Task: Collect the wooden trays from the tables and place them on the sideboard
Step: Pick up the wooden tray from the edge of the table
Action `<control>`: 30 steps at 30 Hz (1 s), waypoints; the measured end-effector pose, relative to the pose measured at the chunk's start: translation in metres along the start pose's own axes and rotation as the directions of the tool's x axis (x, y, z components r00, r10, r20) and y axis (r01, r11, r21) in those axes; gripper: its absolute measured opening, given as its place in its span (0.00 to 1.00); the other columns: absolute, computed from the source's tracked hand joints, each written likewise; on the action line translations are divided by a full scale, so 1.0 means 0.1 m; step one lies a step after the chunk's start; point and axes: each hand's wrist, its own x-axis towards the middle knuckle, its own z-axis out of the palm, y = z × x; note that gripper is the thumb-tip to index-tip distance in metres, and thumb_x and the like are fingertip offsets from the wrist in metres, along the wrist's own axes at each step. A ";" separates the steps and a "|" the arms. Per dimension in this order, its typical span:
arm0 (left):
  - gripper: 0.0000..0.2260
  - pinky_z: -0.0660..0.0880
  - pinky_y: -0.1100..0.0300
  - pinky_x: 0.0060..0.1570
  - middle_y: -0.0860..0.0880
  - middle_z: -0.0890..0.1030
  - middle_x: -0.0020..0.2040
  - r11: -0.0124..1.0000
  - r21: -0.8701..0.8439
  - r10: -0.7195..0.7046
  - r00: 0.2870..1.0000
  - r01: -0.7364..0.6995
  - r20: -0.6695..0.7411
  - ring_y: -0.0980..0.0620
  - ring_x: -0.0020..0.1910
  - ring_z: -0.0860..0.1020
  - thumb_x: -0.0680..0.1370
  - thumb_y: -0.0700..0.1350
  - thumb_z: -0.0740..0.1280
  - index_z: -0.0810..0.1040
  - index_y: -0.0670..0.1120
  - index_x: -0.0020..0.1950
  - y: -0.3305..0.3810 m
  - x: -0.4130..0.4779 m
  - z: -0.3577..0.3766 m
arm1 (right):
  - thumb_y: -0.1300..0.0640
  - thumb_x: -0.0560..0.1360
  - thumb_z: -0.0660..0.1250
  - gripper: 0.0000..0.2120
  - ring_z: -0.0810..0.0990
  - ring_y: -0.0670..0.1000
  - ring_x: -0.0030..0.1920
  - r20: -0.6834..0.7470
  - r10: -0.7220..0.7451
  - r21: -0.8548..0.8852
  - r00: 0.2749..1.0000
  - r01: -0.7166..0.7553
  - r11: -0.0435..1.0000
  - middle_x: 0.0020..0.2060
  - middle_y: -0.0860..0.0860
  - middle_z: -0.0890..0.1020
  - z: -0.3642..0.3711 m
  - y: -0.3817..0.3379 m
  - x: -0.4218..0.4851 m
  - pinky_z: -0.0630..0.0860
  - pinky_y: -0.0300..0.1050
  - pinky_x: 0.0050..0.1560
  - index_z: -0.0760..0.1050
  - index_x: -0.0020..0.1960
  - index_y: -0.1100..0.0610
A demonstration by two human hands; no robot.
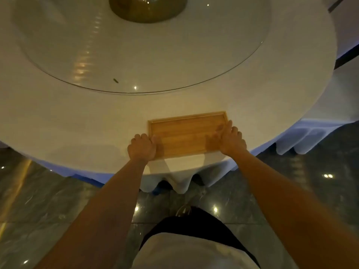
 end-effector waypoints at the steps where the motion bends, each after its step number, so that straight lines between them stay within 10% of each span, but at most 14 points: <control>1: 0.25 0.69 0.46 0.58 0.38 0.72 0.62 1.000 0.017 -0.010 1.000 0.009 0.021 0.39 0.61 0.71 0.80 0.56 0.46 0.68 0.38 0.63 0.01 0.02 -0.01 | 0.44 0.79 0.53 0.34 0.64 0.64 0.69 0.005 0.018 0.003 1.000 -0.018 1.000 0.71 0.63 0.62 0.00 0.00 0.02 0.64 0.59 0.66 0.46 0.76 0.63; 20: 0.19 0.71 0.52 0.38 0.36 0.79 0.46 0.983 -0.101 0.140 0.979 -0.156 -0.150 0.38 0.42 0.78 0.80 0.53 0.50 0.68 0.38 0.53 0.14 0.13 0.17 | 0.46 0.78 0.53 0.25 0.64 0.61 0.68 0.063 0.509 0.457 0.859 -0.478 0.750 0.69 0.61 0.67 0.12 0.12 0.27 0.61 0.55 0.67 0.62 0.68 0.62; 30: 0.21 0.72 0.49 0.45 0.35 0.80 0.49 0.899 0.013 0.437 0.891 -0.438 -0.122 0.35 0.47 0.78 0.80 0.54 0.49 0.68 0.38 0.56 1.50 0.05 0.10 | 0.47 0.78 0.55 0.25 0.65 0.62 0.67 -0.139 0.710 0.586 0.690 -0.521 0.621 0.67 0.62 0.70 -0.31 1.17 -0.01 0.63 0.57 0.65 0.63 0.67 0.64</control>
